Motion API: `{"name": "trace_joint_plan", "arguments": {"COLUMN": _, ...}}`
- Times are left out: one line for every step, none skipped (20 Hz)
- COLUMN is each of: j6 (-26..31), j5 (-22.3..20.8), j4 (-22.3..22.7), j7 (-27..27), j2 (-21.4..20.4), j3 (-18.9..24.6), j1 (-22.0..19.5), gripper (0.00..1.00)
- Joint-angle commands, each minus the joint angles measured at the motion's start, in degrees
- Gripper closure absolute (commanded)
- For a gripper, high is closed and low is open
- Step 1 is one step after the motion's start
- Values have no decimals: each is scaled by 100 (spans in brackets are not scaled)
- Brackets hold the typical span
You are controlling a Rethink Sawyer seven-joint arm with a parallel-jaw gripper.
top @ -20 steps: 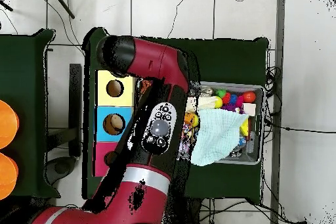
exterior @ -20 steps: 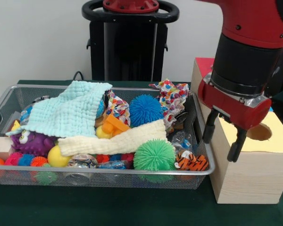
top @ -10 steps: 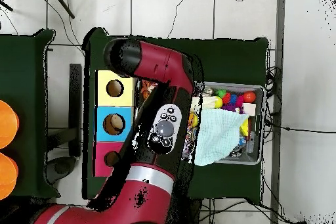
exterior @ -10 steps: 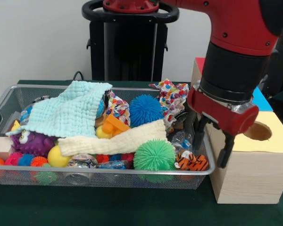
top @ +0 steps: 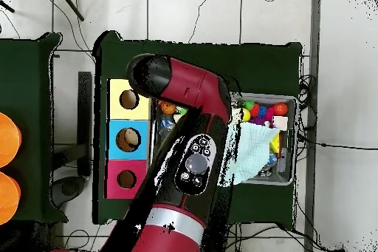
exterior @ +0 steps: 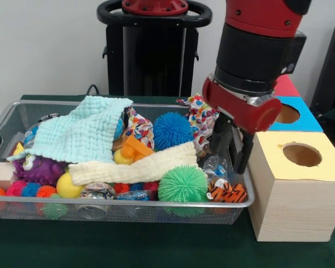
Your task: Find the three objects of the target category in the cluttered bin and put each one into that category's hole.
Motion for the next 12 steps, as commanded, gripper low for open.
{"name": "trace_joint_plan", "arguments": {"j6": -783, "j5": 78, "j4": 1136, "j7": 679, "j2": -125, "j3": 704, "j1": -286, "gripper": 0}}
{"name": "trace_joint_plan", "arguments": {"j6": -814, "j5": 61, "j4": 1157, "j7": 669, "j2": -129, "j3": 700, "j1": -284, "gripper": 0}}
{"name": "trace_joint_plan", "arguments": {"j6": -862, "j5": 48, "j4": 1193, "j7": 667, "j2": -137, "j3": 700, "j1": -278, "gripper": 0}}
{"name": "trace_joint_plan", "arguments": {"j6": -929, "j5": 39, "j4": 1227, "j7": 669, "j2": -141, "j3": 702, "j1": -272, "gripper": 0}}
{"name": "trace_joint_plan", "arguments": {"j6": -1004, "j5": 42, "j4": 1265, "j7": 663, "j2": -147, "j3": 725, "j1": -279, "gripper": 0}}
{"name": "trace_joint_plan", "arguments": {"j6": -1098, "j5": 45, "j4": 1306, "j7": 645, "j2": -155, "j3": 759, "j1": -294, "gripper": 0}}
{"name": "trace_joint_plan", "arguments": {"j6": -1166, "j5": 49, "j4": 1333, "j7": 628, "j2": -158, "j3": 790, "j1": -310, "gripper": 0}}
{"name": "trace_joint_plan", "arguments": {"j6": -1217, "j5": 49, "j4": 1348, "j7": 608, "j2": -158, "j3": 815, "j1": -325, "gripper": 0}}
{"name": "trace_joint_plan", "arguments": {"j6": -1239, "j5": 46, "j4": 1341, "j7": 598, "j2": -147, "j3": 825, "j1": -334, "gripper": 0}}
{"name": "trace_joint_plan", "arguments": {"j6": -1262, "j5": 42, "j4": 1334, "j7": 587, "j2": -137, "j3": 834, "j1": -342, "gripper": 0}}
{"name": "trace_joint_plan", "arguments": {"j6": -1267, "j5": 44, "j4": 1323, "j7": 555, "j2": -126, "j3": 867, "j1": -367, "gripper": 0}}
{"name": "trace_joint_plan", "arguments": {"j6": -1261, "j5": 46, "j4": 1306, "j7": 534, "j2": -110, "j3": 894, "j1": -387, "gripper": 0}}
